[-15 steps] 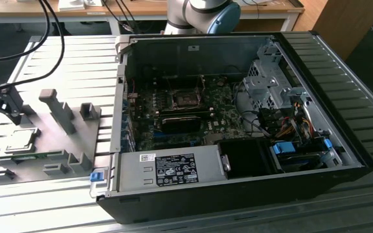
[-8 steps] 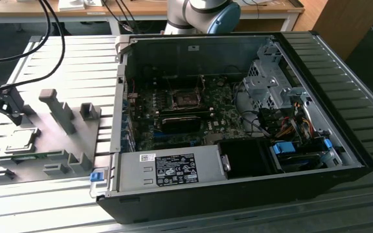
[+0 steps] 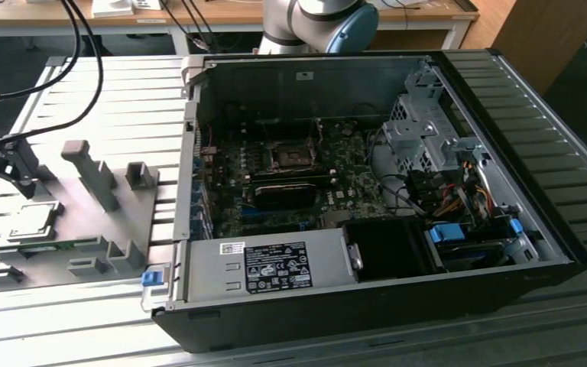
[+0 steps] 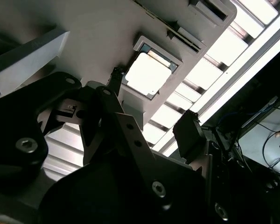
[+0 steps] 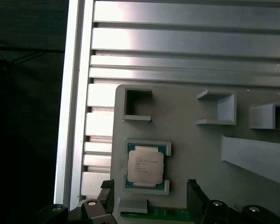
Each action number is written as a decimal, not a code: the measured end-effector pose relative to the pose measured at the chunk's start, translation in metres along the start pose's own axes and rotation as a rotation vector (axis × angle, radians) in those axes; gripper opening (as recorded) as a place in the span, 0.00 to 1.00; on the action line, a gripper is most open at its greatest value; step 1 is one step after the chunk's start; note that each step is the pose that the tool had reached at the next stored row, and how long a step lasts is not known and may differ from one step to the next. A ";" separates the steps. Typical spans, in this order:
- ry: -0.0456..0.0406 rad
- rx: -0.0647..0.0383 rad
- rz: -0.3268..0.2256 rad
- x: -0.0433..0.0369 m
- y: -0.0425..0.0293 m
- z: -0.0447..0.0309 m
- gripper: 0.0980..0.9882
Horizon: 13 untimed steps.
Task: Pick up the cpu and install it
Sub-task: 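Pick up the cpu and move it towards the insertion slot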
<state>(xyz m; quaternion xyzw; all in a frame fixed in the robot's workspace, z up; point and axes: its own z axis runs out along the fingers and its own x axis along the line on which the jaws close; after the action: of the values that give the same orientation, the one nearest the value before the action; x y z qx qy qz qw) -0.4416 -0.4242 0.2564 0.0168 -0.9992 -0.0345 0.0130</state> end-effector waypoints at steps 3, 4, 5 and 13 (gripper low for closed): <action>-0.0001 0.001 0.001 -0.0001 -0.0001 0.0008 0.70; -0.0002 0.001 0.002 -0.0001 -0.0001 0.0010 0.70; -0.0004 0.001 0.006 -0.0001 -0.0001 0.0013 0.70; -0.0033 0.001 0.049 -0.0001 -0.0002 0.0032 0.70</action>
<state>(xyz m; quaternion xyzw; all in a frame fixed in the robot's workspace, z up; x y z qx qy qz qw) -0.4416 -0.4242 0.2532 -0.0078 -0.9993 -0.0336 0.0122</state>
